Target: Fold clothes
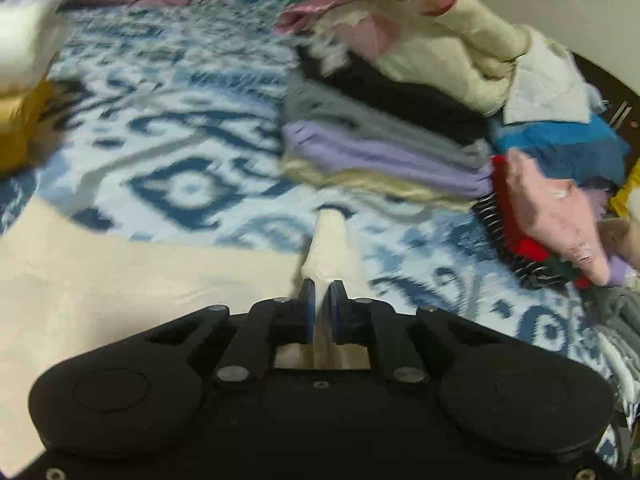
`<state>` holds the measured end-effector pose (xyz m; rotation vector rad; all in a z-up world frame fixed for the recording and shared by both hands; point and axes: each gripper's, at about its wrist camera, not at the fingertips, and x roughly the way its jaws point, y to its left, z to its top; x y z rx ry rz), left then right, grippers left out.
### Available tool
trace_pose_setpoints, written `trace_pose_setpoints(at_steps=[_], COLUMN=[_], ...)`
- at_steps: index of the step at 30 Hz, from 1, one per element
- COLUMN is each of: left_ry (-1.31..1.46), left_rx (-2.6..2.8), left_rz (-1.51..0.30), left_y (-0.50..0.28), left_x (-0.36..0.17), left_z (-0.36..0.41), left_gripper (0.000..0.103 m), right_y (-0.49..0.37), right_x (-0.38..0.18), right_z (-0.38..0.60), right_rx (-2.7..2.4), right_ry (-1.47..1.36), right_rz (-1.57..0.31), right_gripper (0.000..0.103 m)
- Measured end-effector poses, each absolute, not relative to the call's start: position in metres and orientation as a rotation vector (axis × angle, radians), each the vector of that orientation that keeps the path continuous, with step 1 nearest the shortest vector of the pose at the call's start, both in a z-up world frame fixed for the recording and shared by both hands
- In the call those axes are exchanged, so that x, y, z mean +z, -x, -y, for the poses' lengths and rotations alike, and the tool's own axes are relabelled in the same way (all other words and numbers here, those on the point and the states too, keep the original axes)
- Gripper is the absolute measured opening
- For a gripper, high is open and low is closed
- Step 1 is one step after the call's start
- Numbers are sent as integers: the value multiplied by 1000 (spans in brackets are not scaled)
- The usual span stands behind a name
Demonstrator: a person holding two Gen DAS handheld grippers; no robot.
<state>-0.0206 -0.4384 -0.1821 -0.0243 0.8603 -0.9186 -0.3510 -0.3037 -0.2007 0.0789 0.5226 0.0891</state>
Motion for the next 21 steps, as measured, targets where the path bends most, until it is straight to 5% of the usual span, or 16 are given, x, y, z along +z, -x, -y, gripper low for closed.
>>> trace_pose_setpoints(at_steps=[5, 10, 21], left_ry=[36, -4, -179], left_rx=[-897, -866, -951], left_rz=[-888, -833, -716], left_y=[13, 15, 35], left_x=[-195, -185, -164], left_z=[435, 432, 476], left_gripper=[8, 22, 18], right_y=[351, 351, 350], right_x=[-201, -200, -201], right_z=[302, 302, 303], right_rx=[121, 127, 128], right_ry=[-100, -111, -117], right_rz=[-534, -536, -527], right_gripper=[32, 32, 33])
